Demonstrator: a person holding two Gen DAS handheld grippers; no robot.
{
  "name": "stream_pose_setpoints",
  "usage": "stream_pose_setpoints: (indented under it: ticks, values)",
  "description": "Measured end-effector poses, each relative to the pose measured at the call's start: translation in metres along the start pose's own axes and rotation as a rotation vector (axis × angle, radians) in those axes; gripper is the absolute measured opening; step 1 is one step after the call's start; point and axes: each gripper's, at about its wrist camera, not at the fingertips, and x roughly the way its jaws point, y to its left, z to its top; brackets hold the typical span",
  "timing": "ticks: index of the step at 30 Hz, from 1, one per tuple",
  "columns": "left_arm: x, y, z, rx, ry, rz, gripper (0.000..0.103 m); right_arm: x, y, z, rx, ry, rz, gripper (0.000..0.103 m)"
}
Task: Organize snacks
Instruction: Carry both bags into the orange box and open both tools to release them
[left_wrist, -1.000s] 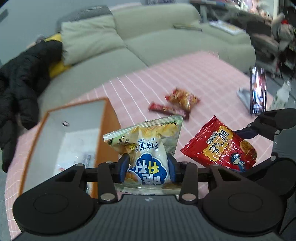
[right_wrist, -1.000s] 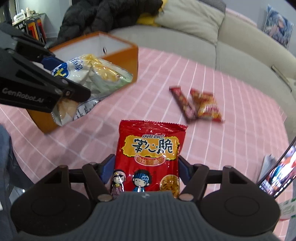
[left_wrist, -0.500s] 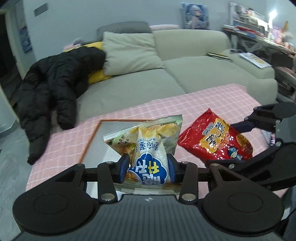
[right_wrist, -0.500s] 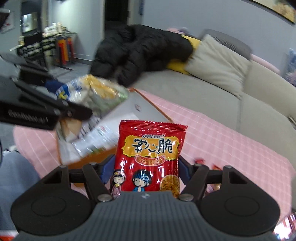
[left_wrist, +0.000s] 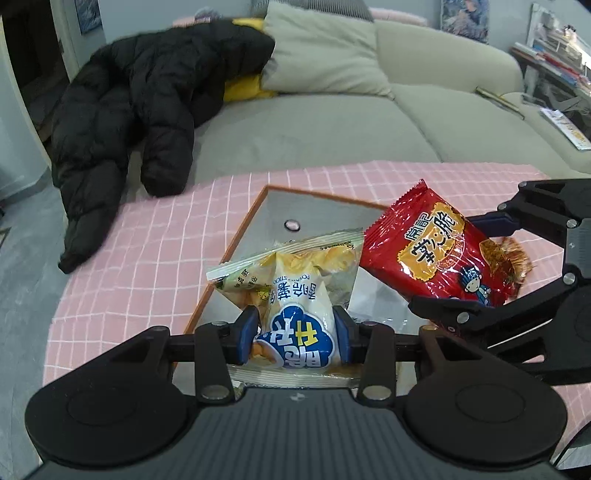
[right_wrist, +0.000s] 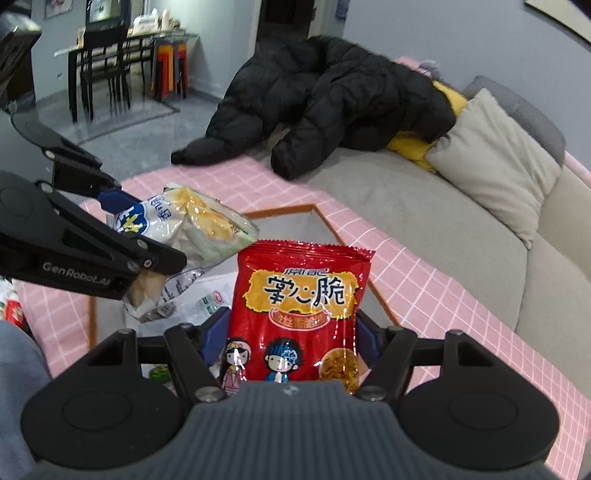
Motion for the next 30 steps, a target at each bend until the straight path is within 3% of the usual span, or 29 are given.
stream_pose_setpoints:
  ticks: [15,30]
  values:
    - [0.076,0.009,0.002,0.015,0.148,0.031,0.048,0.095,0.001,0.006,-0.120,0.149,0.025,0.067]
    - [0.126,0.012,-0.007,0.011,0.258,0.037,0.049,0.147,0.005,-0.007,-0.122,0.275,0.075,0.066]
